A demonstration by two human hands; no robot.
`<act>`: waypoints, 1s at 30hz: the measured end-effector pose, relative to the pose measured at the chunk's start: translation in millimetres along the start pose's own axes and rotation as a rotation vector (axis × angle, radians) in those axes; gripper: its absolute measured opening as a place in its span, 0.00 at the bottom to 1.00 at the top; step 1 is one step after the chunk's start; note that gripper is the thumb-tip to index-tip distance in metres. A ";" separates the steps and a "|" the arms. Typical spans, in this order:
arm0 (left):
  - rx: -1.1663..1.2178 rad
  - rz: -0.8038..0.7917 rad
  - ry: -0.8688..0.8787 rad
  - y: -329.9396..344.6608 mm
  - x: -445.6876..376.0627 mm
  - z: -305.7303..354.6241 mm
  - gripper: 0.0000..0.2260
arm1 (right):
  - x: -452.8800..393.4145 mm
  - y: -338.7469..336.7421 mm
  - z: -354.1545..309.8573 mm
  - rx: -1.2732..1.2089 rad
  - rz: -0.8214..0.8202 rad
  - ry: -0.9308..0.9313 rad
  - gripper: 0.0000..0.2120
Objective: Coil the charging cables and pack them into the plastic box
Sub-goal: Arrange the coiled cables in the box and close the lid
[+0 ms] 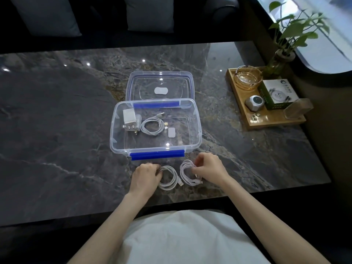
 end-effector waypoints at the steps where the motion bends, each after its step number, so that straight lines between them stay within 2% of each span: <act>1: 0.013 0.007 0.015 -2.9 0.3 1.2 0.10 | 0.3 -3.1 1.4 -0.019 -0.018 -0.003 0.08; 5: 0.086 0.063 0.078 -23.4 -2.9 12.1 0.07 | 5.1 -28.4 -6.7 -0.121 -0.121 -0.042 0.09; 7: 0.126 0.091 0.086 -37.4 -8.3 16.3 0.09 | 6.3 -47.2 -15.6 -0.198 -0.150 -0.041 0.09; 12: 0.218 0.176 0.069 -76.6 -34.0 27.7 0.05 | -7.5 -90.2 -41.7 -0.342 -0.108 -0.036 0.11; 15: 0.229 0.213 0.054 -85.9 -56.2 29.7 0.06 | -26.8 -100.7 -58.9 -0.341 -0.035 -0.038 0.10; 18: 0.209 0.176 0.004 -79.6 -79.5 27.0 0.08 | -49.5 -99.6 -77.9 -0.331 0.047 -0.050 0.08; 25: 0.031 -0.060 -0.092 -28.2 -117.1 13.8 0.09 | -101.7 -58.5 -108.4 -0.152 0.143 -0.104 0.06; 28: -0.037 -0.113 -0.117 -12.9 -122.8 10.0 0.07 | -115.8 -33.9 -111.7 -0.039 0.095 -0.114 0.05; 30: -0.083 -0.148 -0.143 -5.6 -125.0 5.5 0.08 | -124.2 -22.6 -112.6 0.043 0.066 -0.096 0.10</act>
Point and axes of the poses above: each hand's wrist, its own x-axis away from the middle knuckle, its own y-axis out of the palm, z = x × y, the point moved 4 cm from there along -x, towards the middle knuckle, and after that the axes turned 9 degrees about z, right-handed, at the moved point
